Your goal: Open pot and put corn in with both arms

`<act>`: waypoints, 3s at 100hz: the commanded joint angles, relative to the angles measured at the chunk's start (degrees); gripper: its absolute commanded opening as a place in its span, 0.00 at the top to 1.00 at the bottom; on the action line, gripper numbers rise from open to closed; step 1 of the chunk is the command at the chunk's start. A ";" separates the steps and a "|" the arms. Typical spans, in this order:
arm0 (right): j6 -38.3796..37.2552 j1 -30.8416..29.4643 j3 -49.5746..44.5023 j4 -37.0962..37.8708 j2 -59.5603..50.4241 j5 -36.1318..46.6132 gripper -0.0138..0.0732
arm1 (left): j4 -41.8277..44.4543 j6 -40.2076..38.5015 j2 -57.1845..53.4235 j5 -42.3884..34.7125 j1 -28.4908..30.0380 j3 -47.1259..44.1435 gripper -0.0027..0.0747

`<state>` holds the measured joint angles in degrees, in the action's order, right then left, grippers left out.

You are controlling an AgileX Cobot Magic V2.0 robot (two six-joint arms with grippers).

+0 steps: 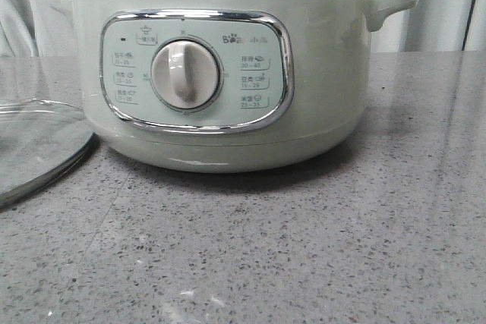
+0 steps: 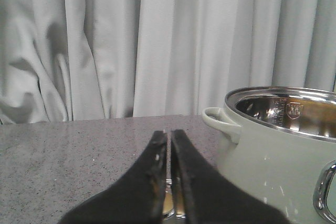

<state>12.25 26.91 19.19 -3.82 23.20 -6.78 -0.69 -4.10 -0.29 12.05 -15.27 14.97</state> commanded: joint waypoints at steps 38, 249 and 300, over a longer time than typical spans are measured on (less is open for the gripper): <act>0.28 -0.26 1.58 0.34 0.05 4.93 0.91 | -0.57 -0.56 -1.65 -4.79 1.18 -2.53 0.99; -6.59 -9.63 -20.56 3.24 -3.80 34.23 0.91 | -0.09 -0.56 -1.65 2.92 17.96 -16.38 0.99; -12.85 -27.06 -20.80 8.06 -24.20 4.48 0.91 | -0.25 -0.56 -1.65 2.92 17.96 -16.38 0.99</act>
<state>-0.70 0.48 -0.60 4.97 0.57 1.40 -0.49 -4.10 -0.29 18.25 2.80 -0.10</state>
